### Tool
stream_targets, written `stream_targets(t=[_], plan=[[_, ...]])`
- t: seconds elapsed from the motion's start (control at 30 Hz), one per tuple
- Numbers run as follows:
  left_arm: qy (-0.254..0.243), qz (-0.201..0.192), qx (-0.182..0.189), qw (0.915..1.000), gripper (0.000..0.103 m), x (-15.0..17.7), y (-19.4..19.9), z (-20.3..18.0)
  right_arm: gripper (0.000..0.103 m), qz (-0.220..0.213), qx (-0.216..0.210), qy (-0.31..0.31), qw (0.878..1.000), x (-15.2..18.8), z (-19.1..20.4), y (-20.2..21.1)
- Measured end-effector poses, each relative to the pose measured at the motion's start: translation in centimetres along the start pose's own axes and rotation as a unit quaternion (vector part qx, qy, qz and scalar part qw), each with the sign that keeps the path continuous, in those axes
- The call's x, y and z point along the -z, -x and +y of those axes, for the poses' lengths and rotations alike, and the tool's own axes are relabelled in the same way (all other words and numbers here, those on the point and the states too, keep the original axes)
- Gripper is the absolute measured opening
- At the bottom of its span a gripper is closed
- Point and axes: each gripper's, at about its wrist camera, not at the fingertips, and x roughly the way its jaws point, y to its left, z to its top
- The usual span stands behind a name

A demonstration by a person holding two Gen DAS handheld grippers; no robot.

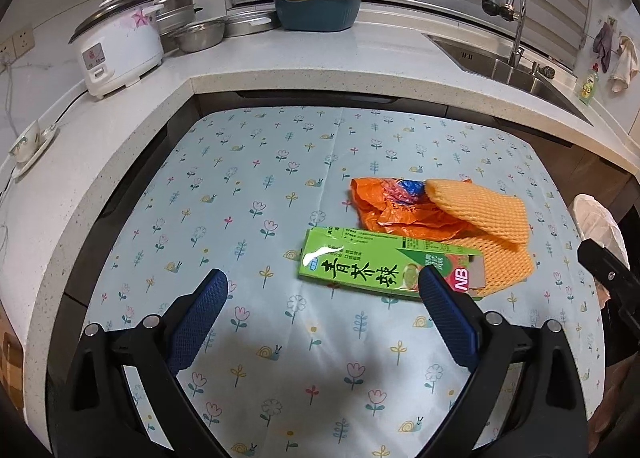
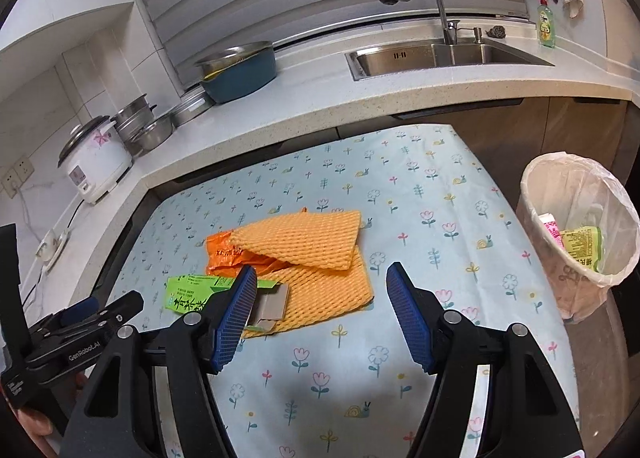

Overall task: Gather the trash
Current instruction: 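Grasp the green NB drink box with the left gripper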

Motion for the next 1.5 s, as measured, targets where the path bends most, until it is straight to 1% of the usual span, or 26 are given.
stream_targets(t=[0.1,0.27,0.37,0.5,0.63,0.77,0.83,0.9,1.1,1.17,1.33,1.4,1.47,1.5], plan=[[0.012,0.005,-0.008,0.9999,0.092,0.4,-0.5,1.0,0.059,0.019,-0.009,0.009,1.0,1.0,1.0,-1.5],[0.024,0.012,-0.024,0.9993,0.092,0.9,-1.1,2.2,0.041,0.05,-0.028,0.04,0.998,2.7,3.2,-3.7],[0.031,0.016,-0.023,0.9991,0.092,1.1,-1.2,2.7,0.038,0.062,-0.035,0.057,0.996,3.4,4.4,-4.8],[0.036,0.016,-0.022,0.999,0.092,1.0,-1.2,3.0,0.038,0.073,-0.047,0.059,0.994,3.7,5.4,-6.0],[0.04,0.013,-0.026,0.9988,0.092,0.9,-1.0,3.5,0.038,0.1,-0.068,0.068,0.99,4.7,6.6,-7.4],[0.048,0.014,-0.029,0.9983,0.092,0.9,-0.8,4.0,0.036,0.116,-0.104,0.103,0.982,6.1,8.8,-6.9],[0.051,0.015,-0.029,0.9982,0.092,1.0,-0.7,4.1,0.036,0.11,-0.107,0.109,0.982,6.4,9.2,-6.1],[0.05,0.017,-0.024,0.9983,0.092,1.3,-0.6,3.8,0.036,0.098,-0.099,0.104,0.985,6.3,9.0,-5.1],[0.053,0.034,0.0,0.998,0.092,2.7,-0.5,0.9,0.036,0.055,-0.026,0.088,0.994,4.6,5.8,-2.4],[0.055,0.041,0.006,0.9976,0.092,3.2,-0.8,-0.5,0.036,0.046,-0.012,0.077,0.996,3.9,4.4,-2.0],[0.065,0.069,0.011,0.9954,0.092,4.4,-2.4,-3.5,0.036,0.034,0.006,0.056,0.998,2.4,1.2,-1.4],[0.067,0.076,0.005,0.9948,0.091,4.6,-3.2,-4.3,0.036,0.031,0.01,0.055,0.998,1.9,0.5,-1.4],[0.066,0.081,0.002,0.9945,0.085,4.7,-3.9,-4.8,0.036,0.029,0.012,0.055,0.998,1.5,0.0,-1.4],[0.066,0.086,0.002,0.9941,0.081,4.7,-4.2,-5.0,0.036,0.029,0.012,0.055,0.998,1.4,-0.2,-1.5]])
